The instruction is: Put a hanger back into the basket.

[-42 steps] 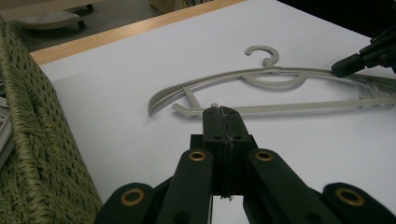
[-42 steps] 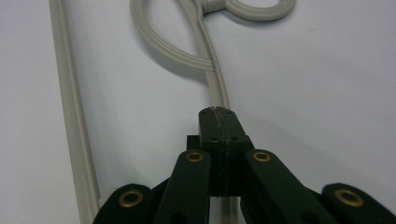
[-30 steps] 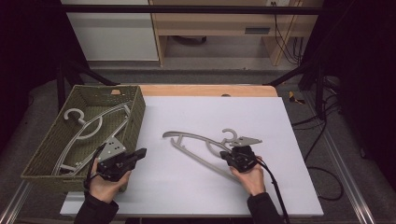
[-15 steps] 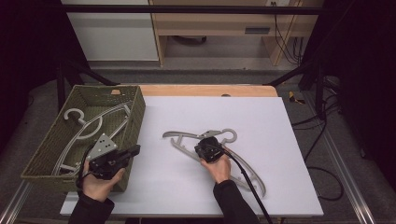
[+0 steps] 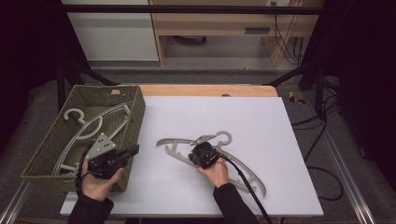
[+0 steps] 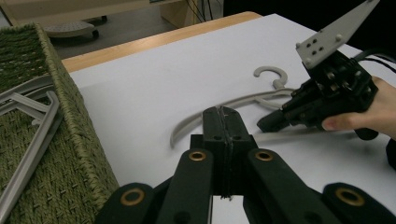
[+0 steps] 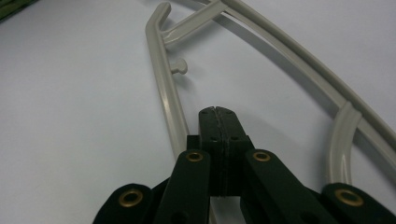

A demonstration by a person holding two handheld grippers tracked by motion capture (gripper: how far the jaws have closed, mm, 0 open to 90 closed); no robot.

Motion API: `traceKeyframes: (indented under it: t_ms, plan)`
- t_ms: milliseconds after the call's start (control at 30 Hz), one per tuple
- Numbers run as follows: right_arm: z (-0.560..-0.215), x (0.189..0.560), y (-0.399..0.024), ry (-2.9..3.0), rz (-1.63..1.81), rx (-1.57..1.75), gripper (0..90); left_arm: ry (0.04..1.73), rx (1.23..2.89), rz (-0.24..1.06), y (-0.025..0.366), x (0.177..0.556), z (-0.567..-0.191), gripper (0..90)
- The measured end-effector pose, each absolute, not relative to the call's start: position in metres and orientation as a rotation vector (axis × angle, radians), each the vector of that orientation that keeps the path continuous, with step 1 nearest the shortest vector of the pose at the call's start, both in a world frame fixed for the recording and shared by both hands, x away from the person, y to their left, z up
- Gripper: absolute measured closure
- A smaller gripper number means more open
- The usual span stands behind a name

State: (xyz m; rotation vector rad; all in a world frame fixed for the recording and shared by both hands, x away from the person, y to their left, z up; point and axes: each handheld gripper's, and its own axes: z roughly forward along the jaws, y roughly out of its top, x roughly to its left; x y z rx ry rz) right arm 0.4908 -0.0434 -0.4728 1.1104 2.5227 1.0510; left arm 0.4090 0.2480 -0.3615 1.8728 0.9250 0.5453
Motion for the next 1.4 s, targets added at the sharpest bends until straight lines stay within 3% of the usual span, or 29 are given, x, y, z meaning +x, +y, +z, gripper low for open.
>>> traceKeyframes:
  t_ms: [500, 700, 833, 1067, 1400]
  plan:
    - [-0.468, 0.439, -0.033, 2.686, 1.095, 0.912, 90.0, 0.915, 1.899, 0.531, 0.241, 0.411, -0.363, 90.0]
    - [-0.446, 0.442, -0.068, 2.501, 1.249, 0.951, 86.2, 0.872, 1.936, 0.508, 0.23, 0.414, -0.363, 89.5]
    - [-0.43, 0.44, -0.105, 2.381, 1.323, 0.953, 81.5, 0.831, 1.991, 0.494, 0.218, 0.418, -0.363, 81.7]
    - [-0.414, 0.43, -0.163, 2.265, 1.353, 0.989, 63.9, 0.736, 2.136, 0.44, 0.186, 0.432, -0.37, 59.1]
    - [-0.414, 0.422, -0.203, 2.195, 1.343, 1.04, 44.5, 0.608, 2.378, 0.333, 0.136, 0.463, -0.392, 34.1]
